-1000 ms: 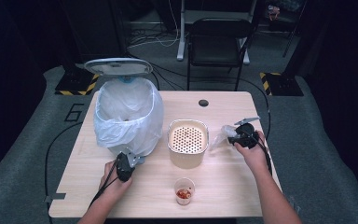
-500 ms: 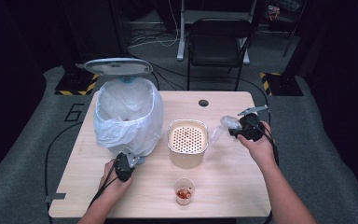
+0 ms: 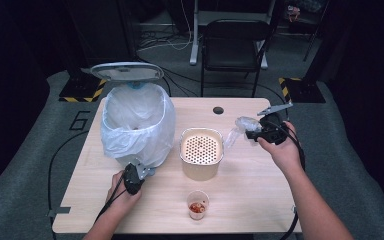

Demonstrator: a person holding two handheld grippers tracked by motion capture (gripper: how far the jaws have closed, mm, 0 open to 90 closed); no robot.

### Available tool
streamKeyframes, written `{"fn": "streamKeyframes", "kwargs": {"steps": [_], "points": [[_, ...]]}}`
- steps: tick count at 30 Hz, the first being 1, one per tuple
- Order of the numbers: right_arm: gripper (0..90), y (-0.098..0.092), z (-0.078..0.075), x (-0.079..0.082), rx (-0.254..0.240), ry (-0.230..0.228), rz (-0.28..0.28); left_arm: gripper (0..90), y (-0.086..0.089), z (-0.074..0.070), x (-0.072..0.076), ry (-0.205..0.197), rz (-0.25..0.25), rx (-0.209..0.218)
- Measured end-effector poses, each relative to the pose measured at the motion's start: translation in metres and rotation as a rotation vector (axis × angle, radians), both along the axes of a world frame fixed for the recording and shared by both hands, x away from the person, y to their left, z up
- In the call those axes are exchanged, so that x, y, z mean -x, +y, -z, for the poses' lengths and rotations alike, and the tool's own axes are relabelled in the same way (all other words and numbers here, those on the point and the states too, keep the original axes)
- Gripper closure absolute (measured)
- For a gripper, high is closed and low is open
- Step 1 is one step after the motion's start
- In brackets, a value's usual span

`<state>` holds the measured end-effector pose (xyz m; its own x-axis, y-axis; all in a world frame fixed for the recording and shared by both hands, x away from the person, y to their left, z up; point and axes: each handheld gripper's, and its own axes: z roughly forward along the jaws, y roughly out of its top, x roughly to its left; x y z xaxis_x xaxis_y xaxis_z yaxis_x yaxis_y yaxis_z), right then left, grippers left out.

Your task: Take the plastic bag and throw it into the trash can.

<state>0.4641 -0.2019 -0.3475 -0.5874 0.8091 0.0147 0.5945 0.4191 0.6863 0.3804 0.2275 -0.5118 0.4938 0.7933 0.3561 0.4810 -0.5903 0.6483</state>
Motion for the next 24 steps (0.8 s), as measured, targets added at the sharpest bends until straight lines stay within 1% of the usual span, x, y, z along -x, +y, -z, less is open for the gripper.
{"fn": "streamKeyframes", "kwargs": {"steps": [1,3,5,7,8,9,10,11,12,14,15,17,18,19,20,21,22,23,24], "points": [[71.9,0.001,-0.003,0.001,-0.018,0.009,0.001,90.0,0.000,0.000,0.000,0.002,0.001,0.000],[71.9,0.003,-0.006,0.002,-0.005,0.013,-0.012,90.0,0.000,0.000,0.000,-0.001,0.000,0.003],[71.9,0.004,-0.011,0.003,0.013,0.011,-0.017,90.0,0.000,-0.001,0.000,0.009,0.002,0.002],[71.9,0.005,-0.017,0.004,0.014,0.009,-0.026,90.0,0.000,-0.001,0.000,0.015,0.002,0.003],[71.9,0.005,-0.017,0.004,0.014,0.009,-0.026,90.0,0.000,-0.001,0.000,0.015,0.002,0.003],[71.9,0.006,-0.027,0.005,0.008,-0.002,-0.034,90.0,0.000,-0.001,-0.001,0.015,0.002,0.004],[71.9,0.007,-0.031,0.006,0.007,-0.003,-0.042,90.0,0.000,-0.001,-0.001,0.015,0.002,0.002],[71.9,0.007,-0.031,0.006,0.007,-0.003,-0.042,90.0,0.000,-0.001,-0.001,0.015,0.002,0.002],[72.0,0.009,-0.042,0.007,-0.003,-0.007,-0.057,90.0,0.000,-0.001,-0.001,0.007,0.001,0.000],[71.9,0.013,-0.049,0.007,-0.015,-0.024,-0.070,90.0,-0.001,0.000,-0.001,0.001,0.000,0.000],[71.9,0.015,-0.054,0.007,-0.013,-0.028,-0.083,90.0,-0.001,0.000,-0.001,0.002,0.000,0.000],[71.9,0.021,-0.063,0.008,-0.026,-0.027,-0.093,90.0,-0.001,0.000,-0.001,0.002,0.002,-0.001],[71.9,0.024,-0.067,0.007,-0.022,-0.034,-0.110,90.0,-0.001,0.000,-0.001,0.001,0.002,-0.002],[71.9,0.024,-0.067,0.007,-0.022,-0.034,-0.110,90.0,-0.001,0.000,-0.001,0.001,0.002,-0.002],[71.9,0.033,-0.076,0.007,-0.032,-0.037,-0.136,90.0,0.000,0.000,-0.001,0.001,0.004,-0.001],[71.9,0.037,-0.079,0.007,-0.038,-0.035,-0.140,90.0,-0.001,0.000,-0.001,-0.006,-0.003,0.006],[71.9,0.041,-0.083,0.006,-0.031,-0.044,-0.160,90.0,-0.001,0.000,-0.001,0.000,-0.003,0.007],[71.9,0.046,-0.087,0.006,-0.032,-0.037,-0.166,90.0,-0.001,0.000,-0.001,0.000,-0.003,0.007],[71.9,0.051,-0.089,0.006,-0.034,-0.045,-0.180,90.0,0.000,-0.001,-0.001,0.000,-0.002,0.000]]}}
